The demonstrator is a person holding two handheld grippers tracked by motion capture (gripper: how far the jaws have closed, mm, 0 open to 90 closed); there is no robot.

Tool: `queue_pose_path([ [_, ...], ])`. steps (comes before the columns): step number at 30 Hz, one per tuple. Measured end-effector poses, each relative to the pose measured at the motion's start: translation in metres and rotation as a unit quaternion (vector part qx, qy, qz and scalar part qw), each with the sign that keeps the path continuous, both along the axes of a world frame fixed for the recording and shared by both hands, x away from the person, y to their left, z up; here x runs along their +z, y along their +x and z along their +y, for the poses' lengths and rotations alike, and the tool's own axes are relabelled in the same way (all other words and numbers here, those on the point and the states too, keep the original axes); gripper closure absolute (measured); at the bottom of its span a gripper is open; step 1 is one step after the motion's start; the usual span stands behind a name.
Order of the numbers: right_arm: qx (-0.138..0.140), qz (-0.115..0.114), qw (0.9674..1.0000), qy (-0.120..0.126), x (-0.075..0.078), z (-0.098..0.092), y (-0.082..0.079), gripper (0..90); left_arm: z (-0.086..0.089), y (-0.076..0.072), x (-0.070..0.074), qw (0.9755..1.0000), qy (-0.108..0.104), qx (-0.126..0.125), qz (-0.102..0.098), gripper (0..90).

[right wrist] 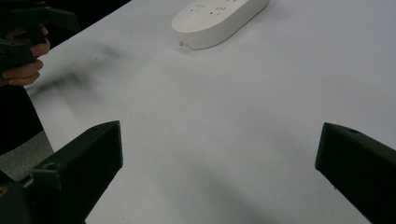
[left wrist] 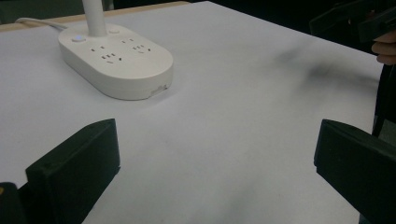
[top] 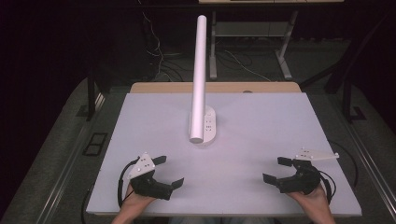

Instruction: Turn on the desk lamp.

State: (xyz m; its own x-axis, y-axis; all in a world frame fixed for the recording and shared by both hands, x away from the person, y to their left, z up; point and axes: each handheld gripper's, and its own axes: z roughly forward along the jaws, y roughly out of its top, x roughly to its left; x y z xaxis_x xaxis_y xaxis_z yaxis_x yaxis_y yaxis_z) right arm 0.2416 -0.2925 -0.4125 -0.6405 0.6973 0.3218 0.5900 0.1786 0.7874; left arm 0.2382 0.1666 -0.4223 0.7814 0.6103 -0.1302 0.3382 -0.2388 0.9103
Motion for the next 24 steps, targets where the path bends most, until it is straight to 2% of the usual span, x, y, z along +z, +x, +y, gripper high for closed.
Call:
queue_pose_path([
  [8, 0.004, 0.002, 1.0, -0.003, 0.0, 0.002, 0.004, 0.3, 0.001, -0.001, 0.0, 1.0, -0.001, 0.001, 0.0, 0.0],
  [9, 0.005, 0.008, 0.9999, -0.004, 0.001, 0.003, 0.004, 0.3, 0.001, -0.001, 0.0, 1.0, -0.001, 0.0, 0.0, 0.0],
  [24, 0.018, 0.01, 0.9996, -0.018, 0.013, 0.009, 0.016, 0.3, 0.002, -0.002, 0.0, 1.0, -0.002, 0.006, 0.001, 0.0],
])
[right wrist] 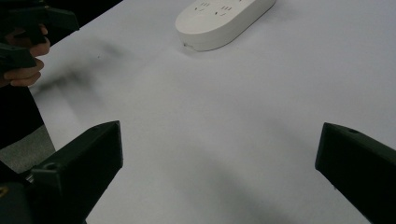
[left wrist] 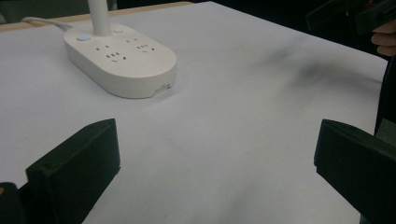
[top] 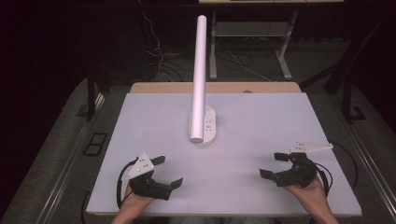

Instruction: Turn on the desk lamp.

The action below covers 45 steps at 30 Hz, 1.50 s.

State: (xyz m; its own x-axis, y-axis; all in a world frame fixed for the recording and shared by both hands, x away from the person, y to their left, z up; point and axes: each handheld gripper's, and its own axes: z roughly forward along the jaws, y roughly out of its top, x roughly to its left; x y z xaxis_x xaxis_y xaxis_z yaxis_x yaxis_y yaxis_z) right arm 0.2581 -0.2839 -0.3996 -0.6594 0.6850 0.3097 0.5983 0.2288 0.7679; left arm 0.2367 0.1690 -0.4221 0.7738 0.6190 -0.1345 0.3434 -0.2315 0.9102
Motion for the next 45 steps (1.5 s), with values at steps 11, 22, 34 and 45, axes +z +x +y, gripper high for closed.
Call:
queue_pose_path([
  [11, 0.011, 0.0, 0.9999, -0.01, 0.013, 0.006, 0.014, 0.3, 0.0, 0.0, 0.0, 1.0, 0.001, 0.002, 0.002, 0.0],
  [22, 0.02, 0.006, 0.9996, -0.02, 0.021, 0.012, 0.029, 0.3, -0.001, 0.0, -0.001, 1.0, 0.002, -0.001, 0.003, 0.0],
  [34, 0.037, 0.005, 0.9985, -0.039, 0.032, 0.027, 0.054, 0.3, 0.0, 0.0, -0.001, 1.0, 0.002, 0.0, 0.004, 0.0],
  [45, 0.045, 0.006, 0.9981, -0.042, 0.04, 0.038, 0.072, 0.3, 0.0, 0.0, -0.001, 1.0, 0.001, -0.001, 0.004, 0.0],
])
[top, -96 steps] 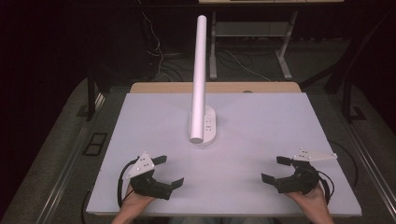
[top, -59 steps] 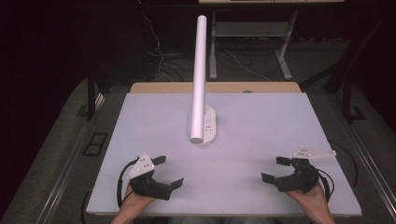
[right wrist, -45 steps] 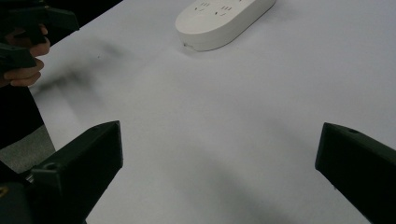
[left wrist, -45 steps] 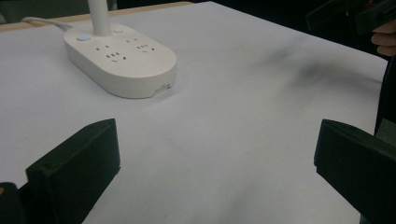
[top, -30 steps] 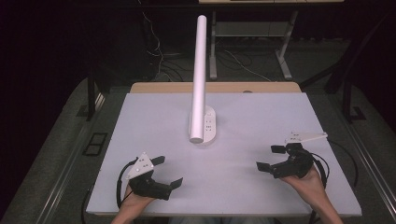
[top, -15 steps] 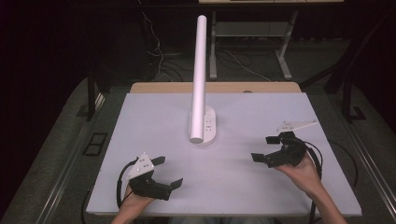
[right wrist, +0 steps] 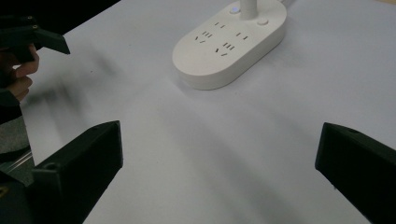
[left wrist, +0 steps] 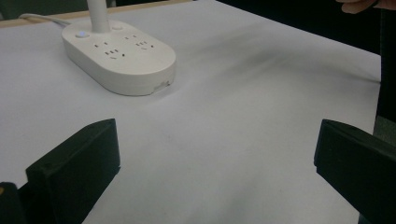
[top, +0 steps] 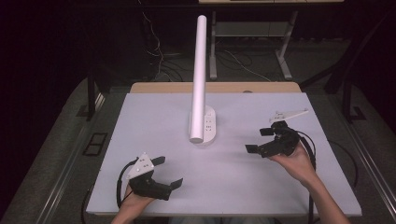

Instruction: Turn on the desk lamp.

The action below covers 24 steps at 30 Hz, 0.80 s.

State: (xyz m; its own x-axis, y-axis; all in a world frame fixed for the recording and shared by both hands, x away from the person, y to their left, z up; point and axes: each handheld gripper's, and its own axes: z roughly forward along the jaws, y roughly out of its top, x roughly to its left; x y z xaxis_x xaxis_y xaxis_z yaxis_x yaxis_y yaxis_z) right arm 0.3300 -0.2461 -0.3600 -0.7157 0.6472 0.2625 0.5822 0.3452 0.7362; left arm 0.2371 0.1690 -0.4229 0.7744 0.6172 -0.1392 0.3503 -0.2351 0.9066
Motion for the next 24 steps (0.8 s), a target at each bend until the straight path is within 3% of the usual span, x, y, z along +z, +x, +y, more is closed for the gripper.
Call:
queue_pose_path([
  [24, 0.013, 0.006, 0.9999, -0.003, 0.01, 0.034, 0.039, 0.3, 0.001, 0.0, 0.0, 1.0, 0.0, -0.001, 0.001, 0.0],
])
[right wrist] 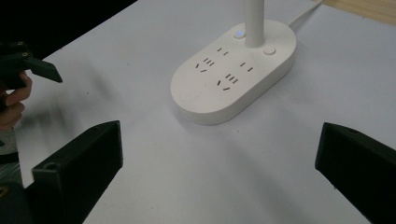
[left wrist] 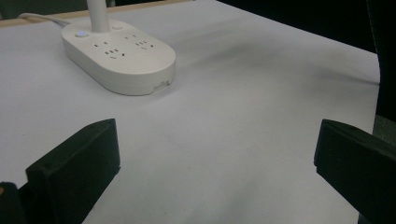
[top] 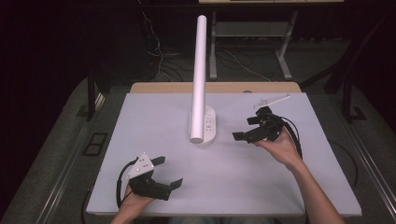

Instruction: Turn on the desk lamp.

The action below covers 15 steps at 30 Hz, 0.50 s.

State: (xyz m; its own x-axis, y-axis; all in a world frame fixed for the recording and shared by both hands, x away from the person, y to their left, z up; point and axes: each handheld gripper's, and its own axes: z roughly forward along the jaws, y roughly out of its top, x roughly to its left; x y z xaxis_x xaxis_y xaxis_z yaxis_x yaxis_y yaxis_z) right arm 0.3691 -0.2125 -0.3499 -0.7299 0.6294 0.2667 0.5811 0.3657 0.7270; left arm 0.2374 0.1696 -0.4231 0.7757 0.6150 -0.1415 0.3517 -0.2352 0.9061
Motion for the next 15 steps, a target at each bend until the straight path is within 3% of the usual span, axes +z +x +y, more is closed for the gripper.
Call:
queue_pose_path([
  [15, -0.012, 0.003, 0.9999, 0.001, 0.003, 0.015, 0.026, 0.3, -0.001, 0.0, 0.0, 1.0, 0.001, -0.002, 0.0, 0.0],
])
